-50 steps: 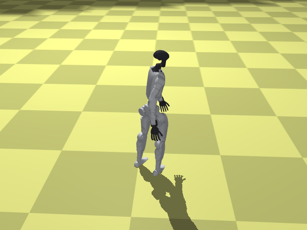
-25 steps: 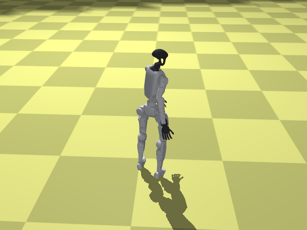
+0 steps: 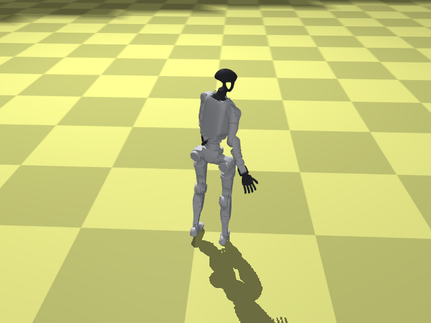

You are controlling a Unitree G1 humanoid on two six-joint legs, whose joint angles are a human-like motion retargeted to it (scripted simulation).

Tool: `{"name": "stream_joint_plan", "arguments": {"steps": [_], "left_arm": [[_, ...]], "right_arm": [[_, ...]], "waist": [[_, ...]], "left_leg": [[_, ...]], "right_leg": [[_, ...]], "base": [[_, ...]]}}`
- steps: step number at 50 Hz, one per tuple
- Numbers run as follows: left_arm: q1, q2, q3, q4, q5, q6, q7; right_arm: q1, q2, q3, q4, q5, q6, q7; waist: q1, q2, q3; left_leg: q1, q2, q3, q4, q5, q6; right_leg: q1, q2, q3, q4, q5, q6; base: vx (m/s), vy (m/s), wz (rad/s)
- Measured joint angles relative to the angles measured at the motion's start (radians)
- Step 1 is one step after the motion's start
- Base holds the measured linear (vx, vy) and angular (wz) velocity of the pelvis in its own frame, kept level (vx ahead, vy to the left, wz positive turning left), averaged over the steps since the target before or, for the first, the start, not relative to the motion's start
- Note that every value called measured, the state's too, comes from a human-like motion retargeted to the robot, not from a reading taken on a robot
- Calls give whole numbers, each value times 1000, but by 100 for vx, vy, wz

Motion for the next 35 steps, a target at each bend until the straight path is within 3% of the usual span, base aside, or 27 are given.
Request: {"name": "stream_joint_plan", "arguments": {"steps": [3, 5, 10, 12, 15, 17, 20, 22, 24, 27, 32, 35], "left_arm": [[53, 14, 26, 2, 1, -14, -7], [81, 16, 44, 7, 1, -25, -8], [132, 10, 49, 25, 8, -32, -21], [139, 12, 42, 24, 5, -28, -28], [144, 23, 29, 5, -13, -14, -30], [140, 30, 31, -3, -24, -3, -28], [124, 33, 53, 3, -39, 3, -24], [118, 30, 68, 9, -54, 1, -21], [113, 26, 76, 10, -69, 6, -16], [89, 17, 81, 13, -93, 16, -2], [12, -2, 68, 29, -112, 17, 18], [-19, -3, 45, 29, -110, 5, 23]], "right_arm": [[-20, -1, 11, -7, -29, -7, 5], [-32, -4, 10, -2, -42, -15, 5], [-10, 10, -14, 4, -35, -28, 5], [3, 24, -19, 3, -17, -31, 3], [28, 46, -15, -6, 29, -39, -8], [45, 58, -12, -13, 52, -43, -13], [62, 70, -18, -15, 53, -42, -14], [74, 71, -26, -11, 37, -34, -11], [81, 66, -32, -5, 32, -25, -13], [75, 53, -35, 11, 32, -15, -23], [61, 42, -32, 28, 2, 11, -24], [68, 42, -15, 15, -11, 13, -20]], "waist": [[21, 2, -5], [34, 19, -2], [13, 47, -15], [-12, 53, -14], [-51, 75, 7], [-77, 88, 20], [-116, 80, 19], [-135, 65, 8], [-137, 65, -1], [-115, 80, 1], [-68, 57, 0], [-52, 30, -20]], "left_leg": [[15, 70, 78, -96, -29, 0], [47, 99, 85, -240, 9, -24], [88, 76, 14, -406, 81, -57], [103, 65, 0, -441, 91, -61], [134, 80, -29, -484, 107, -80], [149, 91, -42, -495, 106, -94], [171, 70, -56, -498, 89, -103], [188, 38, -56, -494, 74, -94], [204, 18, -46, -489, 61, -80], [215, 8, -16, -458, 41, -57], [118, -17, 22, -184, 70, -8], [20, -18, 15, -9, 53, -13]], "right_leg": [[7, 10, 3, -7, -9, 19], [10, 31, 4, -10, -18, 19], [9, 26, -8, -9, -43, 19], [-2, 22, -34, 22, -51, -15], [-38, 54, -114, 120, -81, -149], [-77, 88, -149, 182, -129, -201], [-113, 119, -157, 147, -131, -151], [-109, 127, -116, 67, -32, -100], [-100, 130, -71, 38, 29, -102], [-83, 123, -34, 50, -2, -124], [-28, 57, 15, 35, -8, -75], [1, 10, 31, 13, -8, -40]], "base": [[18, 7, -31], [18, 11, -30], [14, 25, 17], [12, 24, 55], [14, 19, 50], [18, 14, 39], [24, 10, 32], [28, 9, 10], [27, 10, -27], [26, 12, -58], [23, 13, -41], [20, 15, -20]]}}
